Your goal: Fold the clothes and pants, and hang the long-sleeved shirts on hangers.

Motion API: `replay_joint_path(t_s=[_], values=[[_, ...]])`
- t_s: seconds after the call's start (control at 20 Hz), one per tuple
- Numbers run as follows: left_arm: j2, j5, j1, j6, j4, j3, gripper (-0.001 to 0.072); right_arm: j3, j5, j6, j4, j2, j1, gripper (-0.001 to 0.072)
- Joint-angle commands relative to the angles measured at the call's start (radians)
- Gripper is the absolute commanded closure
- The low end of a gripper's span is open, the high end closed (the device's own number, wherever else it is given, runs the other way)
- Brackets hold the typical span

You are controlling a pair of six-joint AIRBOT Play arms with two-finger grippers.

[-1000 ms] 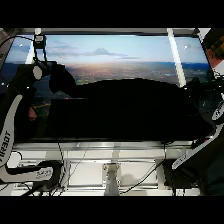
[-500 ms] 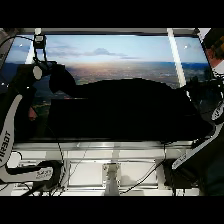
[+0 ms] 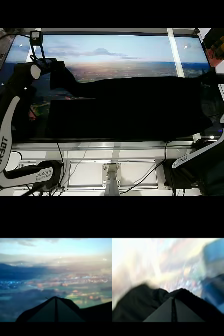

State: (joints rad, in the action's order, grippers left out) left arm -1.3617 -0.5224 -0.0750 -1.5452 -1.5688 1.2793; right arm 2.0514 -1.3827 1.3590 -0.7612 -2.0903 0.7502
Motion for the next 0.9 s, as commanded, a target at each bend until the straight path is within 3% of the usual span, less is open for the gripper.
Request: replay_joint_path(t_s=[0.0, 0.15, 0.25, 0.55, 0.85], values=[[0.068, -0.044, -0.014, -0.012, -0.003, 0.001, 0.0704, 0.001, 0.126, 0.104, -0.080, 0.061, 0.054, 0.0704], [0.103, -0.196, -0.017, -0.018, -0.061, 0.001, 0.0705, 0.001, 0.146, 0.157, -0.158, 0.069, 0.060, 0.0704], [0.103, -0.251, -0.016, -0.089, -0.126, 0.000, 0.0705, 0.001, 0.183, 0.204, -0.182, 0.068, 0.059, 0.0704], [0.085, -0.256, -0.061, -0.161, -0.147, 0.001, 0.0706, 0.001, 0.243, 0.246, -0.190, 0.068, 0.052, 0.0704], [0.212, -0.258, -0.173, -0.194, -0.249, 0.001, 0.0707, 0.001, 0.241, 0.246, -0.189, 0.068, 0.050, 0.0703]])
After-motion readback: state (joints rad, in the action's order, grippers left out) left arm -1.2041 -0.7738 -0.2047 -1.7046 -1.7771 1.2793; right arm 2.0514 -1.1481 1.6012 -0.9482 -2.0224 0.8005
